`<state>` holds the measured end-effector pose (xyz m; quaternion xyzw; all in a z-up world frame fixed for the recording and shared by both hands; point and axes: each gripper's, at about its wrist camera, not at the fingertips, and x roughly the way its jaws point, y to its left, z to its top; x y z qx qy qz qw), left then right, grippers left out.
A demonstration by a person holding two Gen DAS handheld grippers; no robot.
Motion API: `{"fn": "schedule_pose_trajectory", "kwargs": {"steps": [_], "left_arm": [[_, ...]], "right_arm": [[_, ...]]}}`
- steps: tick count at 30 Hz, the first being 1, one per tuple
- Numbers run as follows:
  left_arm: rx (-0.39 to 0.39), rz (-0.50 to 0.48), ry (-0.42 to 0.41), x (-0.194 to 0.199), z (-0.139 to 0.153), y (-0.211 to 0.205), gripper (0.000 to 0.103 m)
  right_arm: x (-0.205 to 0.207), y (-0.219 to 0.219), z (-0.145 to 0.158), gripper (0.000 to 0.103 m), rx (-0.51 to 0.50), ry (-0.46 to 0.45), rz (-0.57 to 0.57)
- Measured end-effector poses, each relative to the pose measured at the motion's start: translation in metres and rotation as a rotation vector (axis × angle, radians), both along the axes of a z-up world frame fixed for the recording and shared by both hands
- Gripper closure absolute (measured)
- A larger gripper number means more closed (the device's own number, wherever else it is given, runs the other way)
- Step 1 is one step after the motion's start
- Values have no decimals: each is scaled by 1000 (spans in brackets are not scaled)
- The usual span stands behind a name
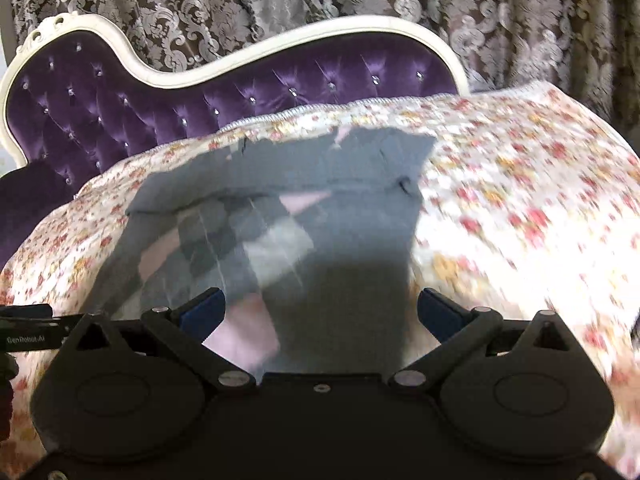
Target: Fold small clothes
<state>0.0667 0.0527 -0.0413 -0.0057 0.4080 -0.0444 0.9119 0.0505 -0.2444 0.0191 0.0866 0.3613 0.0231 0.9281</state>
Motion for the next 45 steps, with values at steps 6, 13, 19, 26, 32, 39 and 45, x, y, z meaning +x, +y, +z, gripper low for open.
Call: {"fn": "schedule_pose_trajectory", "kwargs": {"steps": [6, 13, 19, 26, 32, 39, 45], "left_arm": [[-1, 23, 23, -22, -8, 12, 16], [-23, 24, 45, -37, -15, 21, 16], [-47, 6, 68, -37, -22, 21, 16], [-89, -52, 71, -34, -24, 15, 29], [-73, -110, 50, -35, -22, 3, 40], [-86, -113, 43, -42, -18, 4, 44], [-92, -141, 48, -45, -17, 1, 44]], "right_arm": [[-31, 1, -9, 1, 1, 53, -23], [-51, 8, -25, 1, 39, 128, -31], [-51, 12, -32, 1, 40, 140, -37], [-46, 15, -38, 1, 65, 150, -24], [-45, 16, -40, 1, 71, 150, -14], [-47, 15, -40, 1, 86, 151, 2], [-47, 18, -41, 1, 87, 157, 12]]}}
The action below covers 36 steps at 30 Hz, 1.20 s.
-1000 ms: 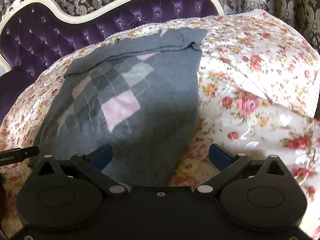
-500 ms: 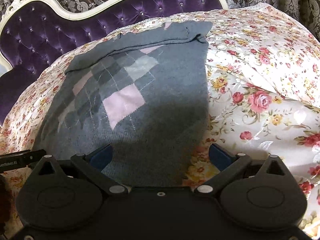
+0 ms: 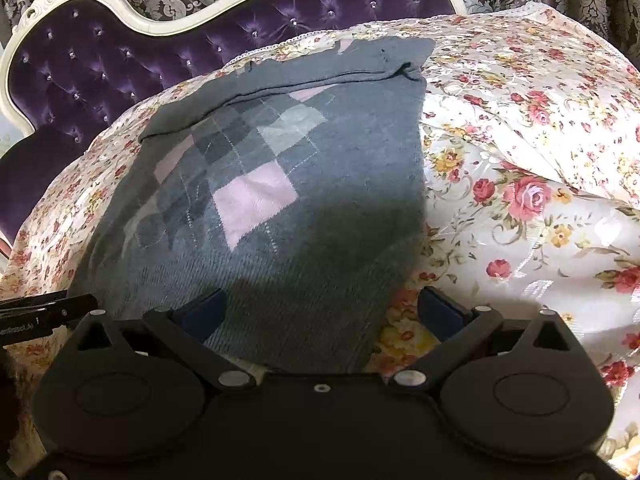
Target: Fold small clothes
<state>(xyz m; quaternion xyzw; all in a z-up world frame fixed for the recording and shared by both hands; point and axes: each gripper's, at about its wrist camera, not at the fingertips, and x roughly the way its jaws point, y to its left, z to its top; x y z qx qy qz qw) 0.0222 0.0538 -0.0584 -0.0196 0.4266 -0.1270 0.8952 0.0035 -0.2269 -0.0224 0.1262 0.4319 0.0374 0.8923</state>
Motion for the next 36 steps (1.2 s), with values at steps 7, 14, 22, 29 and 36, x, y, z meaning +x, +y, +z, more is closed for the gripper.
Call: {"fn": "schedule_pose_trajectory", "kwargs": {"steps": [7, 14, 22, 29, 36], "left_arm": [[-39, 15, 10, 11, -2, 2, 46], [-71, 30, 11, 12, -4, 2, 76], [-163, 52, -4, 12, -3, 11, 93], [-216, 88, -60, 8, 25, 20, 93], [-218, 64, -152, 18, 60, 16, 93]], "right_arm": [[1, 0, -1, 1, 28, -1, 16], [-1, -7, -1, 23, 102, -16, 27], [-3, -20, -5, 88, 184, -14, 7], [-9, -27, 10, 88, 235, -66, 12], [2, -34, 41, 88, 292, -168, 26]]}}
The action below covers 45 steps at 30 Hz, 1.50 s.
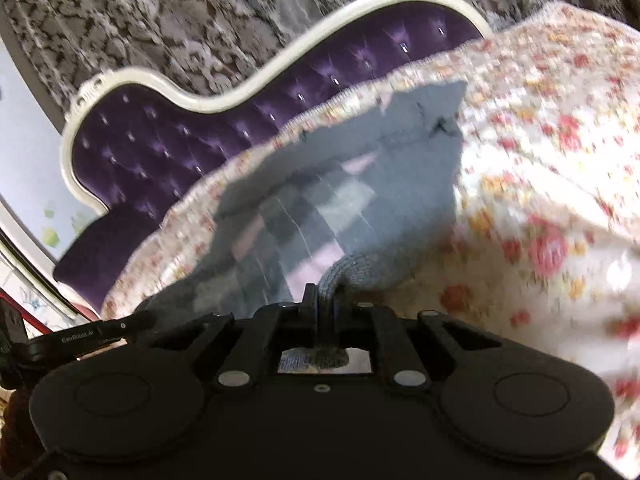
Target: Fold small clothes
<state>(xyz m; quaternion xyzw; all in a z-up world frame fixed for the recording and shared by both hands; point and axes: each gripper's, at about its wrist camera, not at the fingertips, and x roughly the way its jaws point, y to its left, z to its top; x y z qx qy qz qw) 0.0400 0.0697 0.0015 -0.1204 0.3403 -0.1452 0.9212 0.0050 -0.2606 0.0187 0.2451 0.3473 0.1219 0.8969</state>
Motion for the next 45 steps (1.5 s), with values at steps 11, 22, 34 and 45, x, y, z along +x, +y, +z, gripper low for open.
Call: {"fn": "schedule_pose_trajectory", "kwargs": {"steps": [11, 22, 34, 45], "left_arm": [[-6, -39, -93, 66, 39, 1, 94], [9, -42, -82, 87, 34, 0, 94], [-64, -46, 36, 47, 40, 15, 94], [-71, -71, 77, 14, 38, 16, 94]], "right_arm": [[60, -5, 46, 88, 40, -164, 14], [118, -4, 47, 88, 58, -197, 37], [87, -4, 51, 88, 100, -134, 52], [56, 3, 64, 88, 126, -142, 66]]}}
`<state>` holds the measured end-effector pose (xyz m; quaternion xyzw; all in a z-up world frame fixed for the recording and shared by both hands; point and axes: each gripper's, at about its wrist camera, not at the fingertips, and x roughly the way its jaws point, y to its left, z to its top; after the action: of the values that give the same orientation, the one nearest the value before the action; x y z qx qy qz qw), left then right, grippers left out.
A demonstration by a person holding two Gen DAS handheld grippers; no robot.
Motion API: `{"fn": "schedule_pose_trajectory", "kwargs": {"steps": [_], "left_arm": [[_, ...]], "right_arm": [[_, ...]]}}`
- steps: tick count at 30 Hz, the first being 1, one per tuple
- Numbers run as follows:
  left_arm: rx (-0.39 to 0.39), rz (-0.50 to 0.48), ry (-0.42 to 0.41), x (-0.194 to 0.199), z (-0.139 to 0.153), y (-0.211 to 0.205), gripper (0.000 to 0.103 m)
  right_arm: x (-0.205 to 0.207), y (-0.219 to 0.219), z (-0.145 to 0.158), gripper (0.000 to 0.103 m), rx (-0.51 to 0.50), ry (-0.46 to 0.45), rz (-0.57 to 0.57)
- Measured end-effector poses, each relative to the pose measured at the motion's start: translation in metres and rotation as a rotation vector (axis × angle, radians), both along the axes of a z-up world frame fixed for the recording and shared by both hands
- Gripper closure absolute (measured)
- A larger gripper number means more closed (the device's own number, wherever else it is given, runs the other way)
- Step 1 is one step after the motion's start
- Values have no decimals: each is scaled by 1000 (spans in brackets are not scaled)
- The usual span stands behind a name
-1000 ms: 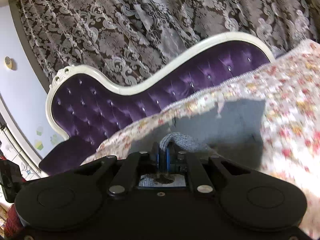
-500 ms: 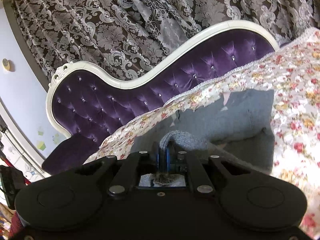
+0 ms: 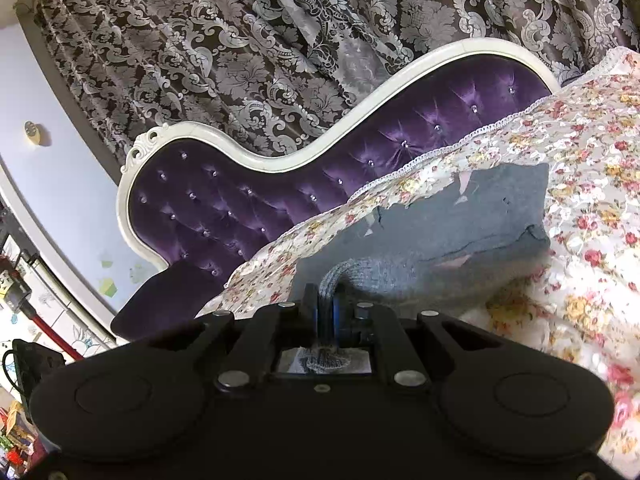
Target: Fold small clothes
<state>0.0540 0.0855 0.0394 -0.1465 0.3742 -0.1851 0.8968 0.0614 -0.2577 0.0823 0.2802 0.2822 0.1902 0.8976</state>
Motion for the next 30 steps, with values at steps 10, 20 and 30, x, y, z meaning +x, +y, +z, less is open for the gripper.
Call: {"fn": "schedule_pose_trajectory", "kwargs": {"steps": [10, 20, 30], "left_arm": [[19, 5, 17, -21, -7, 5, 98], [-15, -32, 68, -50, 3, 11, 97], [-262, -92, 75, -62, 60, 26, 97]], "right_arm": [[-23, -1, -9, 88, 25, 41, 22], [-33, -8, -9, 87, 33, 45, 11], [-25, -10, -9, 87, 11, 69, 14]]}}
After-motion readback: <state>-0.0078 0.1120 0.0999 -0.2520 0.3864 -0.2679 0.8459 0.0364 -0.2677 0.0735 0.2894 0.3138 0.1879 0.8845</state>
